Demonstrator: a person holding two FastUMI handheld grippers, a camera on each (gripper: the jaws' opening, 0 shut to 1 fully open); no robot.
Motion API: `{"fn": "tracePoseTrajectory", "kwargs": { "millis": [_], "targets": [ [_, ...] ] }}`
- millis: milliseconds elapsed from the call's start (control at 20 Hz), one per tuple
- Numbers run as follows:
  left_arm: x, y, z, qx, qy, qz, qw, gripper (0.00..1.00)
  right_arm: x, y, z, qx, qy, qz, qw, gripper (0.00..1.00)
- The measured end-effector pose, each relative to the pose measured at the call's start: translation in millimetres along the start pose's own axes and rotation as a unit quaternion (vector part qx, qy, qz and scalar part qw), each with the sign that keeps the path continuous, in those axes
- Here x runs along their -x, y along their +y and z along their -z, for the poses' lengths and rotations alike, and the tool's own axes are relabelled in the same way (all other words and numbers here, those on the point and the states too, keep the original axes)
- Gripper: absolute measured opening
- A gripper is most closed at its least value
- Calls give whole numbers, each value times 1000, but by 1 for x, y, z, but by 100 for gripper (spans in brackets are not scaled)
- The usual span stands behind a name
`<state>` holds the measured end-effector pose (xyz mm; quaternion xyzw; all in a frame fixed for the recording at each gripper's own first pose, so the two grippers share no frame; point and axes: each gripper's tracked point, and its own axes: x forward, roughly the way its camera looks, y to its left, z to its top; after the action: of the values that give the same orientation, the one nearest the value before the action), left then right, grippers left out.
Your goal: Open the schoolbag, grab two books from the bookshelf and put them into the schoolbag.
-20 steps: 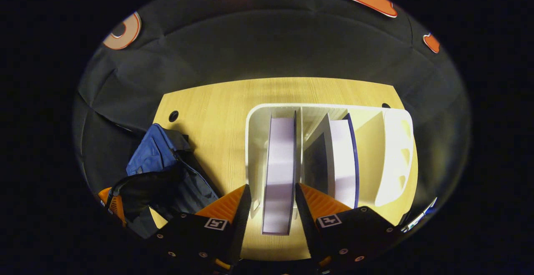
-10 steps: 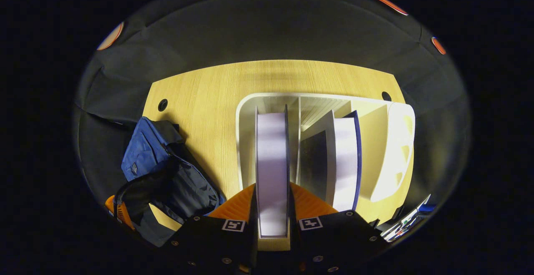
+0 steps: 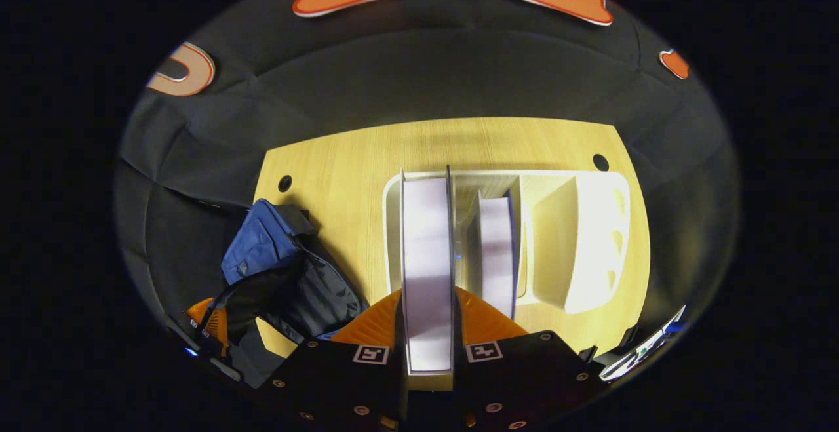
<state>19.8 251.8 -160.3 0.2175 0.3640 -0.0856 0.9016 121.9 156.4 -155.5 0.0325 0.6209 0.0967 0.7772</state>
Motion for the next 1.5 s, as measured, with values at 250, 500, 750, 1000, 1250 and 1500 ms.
{"fn": "tracePoseTrajectory", "kwargs": {
  "millis": [250, 500, 750, 1000, 1250, 1500],
  "targets": [
    [2, 11, -10, 5, 7, 1, 1000, 4, 52, -3, 0, -8, -38, -52, 998, 28],
    [0, 26, -14, 53, 16, 5, 998, 4, 95, 15, 4, -16, -95, -117, 988, 28],
    [3, 32, -20, 77, 18, 17, 997, 4, 98, 55, 32, -35, -104, -194, 975, 27],
    [5, 40, -17, 113, 28, 30, 993, 4, 66, 90, 69, -86, -68, -233, 966, 27],
    [5, 41, -20, 124, 31, 37, 991, 4, 39, 121, 101, -98, -52, -252, 961, 26],
    [7, 38, -21, 130, 30, 45, 990, 4, 11, 146, 121, -131, -49, -258, 956, 27]
  ]
}}
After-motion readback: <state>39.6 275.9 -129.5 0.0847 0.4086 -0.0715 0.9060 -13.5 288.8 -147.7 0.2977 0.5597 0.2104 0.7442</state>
